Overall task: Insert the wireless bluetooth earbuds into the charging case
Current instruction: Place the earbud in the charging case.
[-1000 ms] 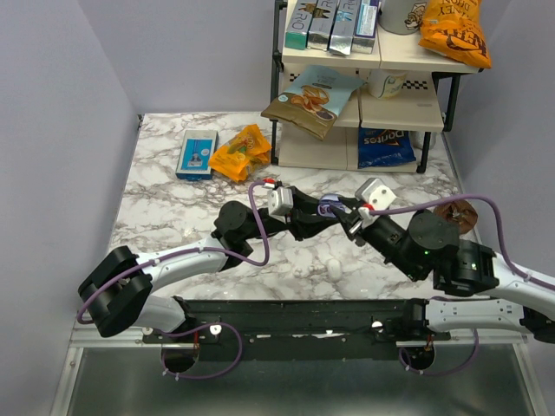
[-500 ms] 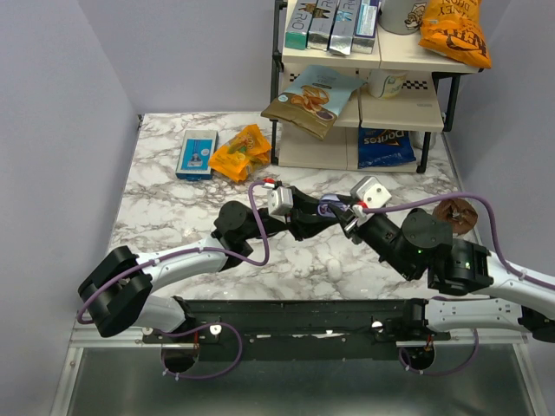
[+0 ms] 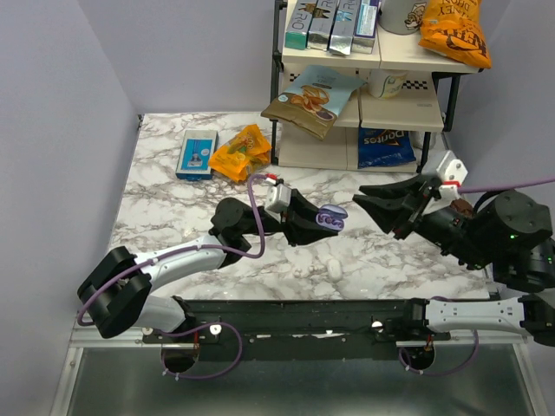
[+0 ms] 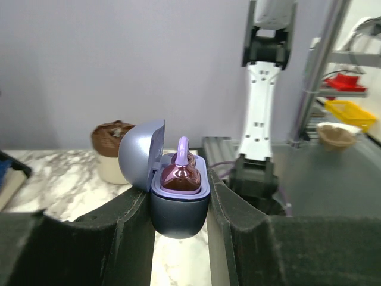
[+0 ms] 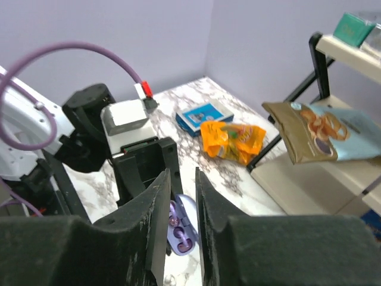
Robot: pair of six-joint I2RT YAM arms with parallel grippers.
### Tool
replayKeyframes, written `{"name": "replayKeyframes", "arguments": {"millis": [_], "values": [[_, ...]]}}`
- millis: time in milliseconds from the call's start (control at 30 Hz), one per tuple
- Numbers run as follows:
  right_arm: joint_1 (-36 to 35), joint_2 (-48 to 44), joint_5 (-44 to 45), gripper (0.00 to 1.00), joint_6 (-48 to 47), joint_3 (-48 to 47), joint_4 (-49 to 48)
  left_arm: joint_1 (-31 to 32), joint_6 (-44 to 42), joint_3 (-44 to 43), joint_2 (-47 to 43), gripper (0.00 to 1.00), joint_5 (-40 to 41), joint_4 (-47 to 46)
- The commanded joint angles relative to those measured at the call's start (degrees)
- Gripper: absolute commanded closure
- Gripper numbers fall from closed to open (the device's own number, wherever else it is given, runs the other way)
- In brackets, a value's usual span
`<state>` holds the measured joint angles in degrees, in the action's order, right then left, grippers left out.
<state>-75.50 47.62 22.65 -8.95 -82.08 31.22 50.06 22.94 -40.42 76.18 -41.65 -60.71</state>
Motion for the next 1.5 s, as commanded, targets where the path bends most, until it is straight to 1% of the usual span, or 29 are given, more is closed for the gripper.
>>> {"name": "replayKeyframes", "arguments": {"millis": [0,67,100,167,200,400,600,700,833,933,1167,1467], "values": [[0.88,3.97,-11.11,0.67,6.57,-5.8,14.54,-2.77,12.81,-1.85,-0.16,1.0,-10.81,-10.11],[1.15,6.43,-13.68,0.67,8.86,-7.73,16.67,-3.48,17.37,-1.94,0.63,1.0,-12.57,-12.41],[1.15,7.13,-15.43,0.67,8.86,-8.26,18.59,-3.66,18.19,-2.03,0.81,1.0,-12.93,-13.2],[1.15,9.06,-15.62,0.67,10.79,-8.53,19.75,-3.83,18.11,-2.55,0.64,1.0,-13.28,-11.72],[1.15,9.51,-15.54,0.67,10.88,-8.1,19.93,-3.83,17.67,-2.99,0.37,1.0,-13.28,-9.19],[1.32,10.74,-10.45,0.66,11.24,-5.9,17.48,-3.83,13.98,-4.31,-2.0,1.0,-12.67,-0.92],[1.33,11.01,-5.44,0.66,11.59,-4.32,15.02,-3.75,12.92,-4.49,-2.7,1.0,-12.67,1.9],[1.33,10.22,-3.33,0.64,11.33,-4.05,13.95,-3.83,12.57,-4.57,-2.79,1.0,-12.76,2.78],[1.59,11.53,-1.21,0.57,10.97,-4.58,14.74,-3.83,12.39,-4.84,-2.71,1.0,-13.02,3.31],[1.85,11.89,-0.51,0.55,11.23,-4.14,14.74,-3.83,12.31,-4.84,-2.62,1.0,-12.93,3.32],[2.99,12.06,-0.24,0.56,11.59,-3.52,14.83,-3.75,12.22,-4.84,-2.53,1.0,-13.02,3.14],[4.14,12.59,-2.26,0.58,11.85,-2.91,15.18,-3.83,11.96,-4.66,-2.7,1.0,-12.76,2.7]]}}
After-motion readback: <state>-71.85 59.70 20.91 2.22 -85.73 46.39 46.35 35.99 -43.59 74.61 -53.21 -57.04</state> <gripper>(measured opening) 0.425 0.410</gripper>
